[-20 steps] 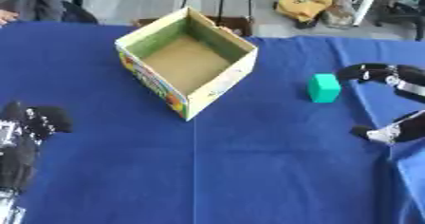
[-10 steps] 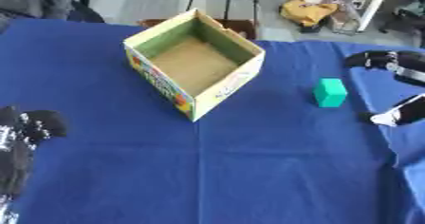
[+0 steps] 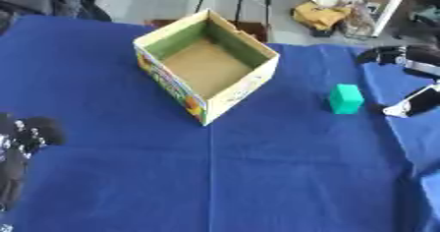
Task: Pick up objects on the table and place them in the box.
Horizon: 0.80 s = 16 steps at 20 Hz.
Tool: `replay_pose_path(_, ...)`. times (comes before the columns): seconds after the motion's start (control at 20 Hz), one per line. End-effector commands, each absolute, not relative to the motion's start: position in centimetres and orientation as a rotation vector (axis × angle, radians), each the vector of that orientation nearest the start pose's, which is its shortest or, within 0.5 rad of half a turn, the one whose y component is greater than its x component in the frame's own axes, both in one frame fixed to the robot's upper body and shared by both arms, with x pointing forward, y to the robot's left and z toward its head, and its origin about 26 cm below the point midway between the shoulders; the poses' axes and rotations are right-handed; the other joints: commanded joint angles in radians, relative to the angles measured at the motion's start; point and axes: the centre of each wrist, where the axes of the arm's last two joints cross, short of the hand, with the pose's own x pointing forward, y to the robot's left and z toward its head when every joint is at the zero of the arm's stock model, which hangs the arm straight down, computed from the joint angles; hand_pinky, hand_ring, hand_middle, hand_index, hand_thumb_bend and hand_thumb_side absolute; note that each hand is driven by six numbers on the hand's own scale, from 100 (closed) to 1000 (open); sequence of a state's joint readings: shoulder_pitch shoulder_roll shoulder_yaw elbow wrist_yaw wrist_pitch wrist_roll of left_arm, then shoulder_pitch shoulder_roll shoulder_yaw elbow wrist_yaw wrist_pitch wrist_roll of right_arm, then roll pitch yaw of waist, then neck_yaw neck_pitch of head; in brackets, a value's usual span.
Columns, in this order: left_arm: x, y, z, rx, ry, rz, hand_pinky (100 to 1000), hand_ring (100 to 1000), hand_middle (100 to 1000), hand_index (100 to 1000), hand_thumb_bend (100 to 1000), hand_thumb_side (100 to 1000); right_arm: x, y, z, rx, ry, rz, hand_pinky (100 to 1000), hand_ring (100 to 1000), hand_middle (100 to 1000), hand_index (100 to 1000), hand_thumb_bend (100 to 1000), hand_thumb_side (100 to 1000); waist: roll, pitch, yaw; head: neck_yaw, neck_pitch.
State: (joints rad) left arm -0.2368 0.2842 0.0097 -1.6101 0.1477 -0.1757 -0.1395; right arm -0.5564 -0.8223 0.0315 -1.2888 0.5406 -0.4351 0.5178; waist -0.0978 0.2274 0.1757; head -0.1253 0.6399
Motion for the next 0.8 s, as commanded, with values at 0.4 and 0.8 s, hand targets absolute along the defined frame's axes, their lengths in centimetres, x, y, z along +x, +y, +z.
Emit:
replay_pose_path(0.4, 33.4, 29.4, 9.5, -0.025, -2.014, -0.358, 625, 611, 585, 667, 396, 1000, 39.7, -44.2, 21.2, -0.820, -1.382, 1.528, 843, 931, 922, 952, 364, 191, 0.000, -0.014, 0.018, -0.016, -0.009)
replay_pose_path(0.8, 33.5, 29.3, 9.6, -0.029, -2.016, -0.368, 625, 612, 585, 667, 393, 1000, 40.5, -44.8, 19.7, -0.787, -1.345, 1.472, 841, 927, 921, 956, 317, 211, 0.000, -0.007, 0.029, -0.022, -0.008)
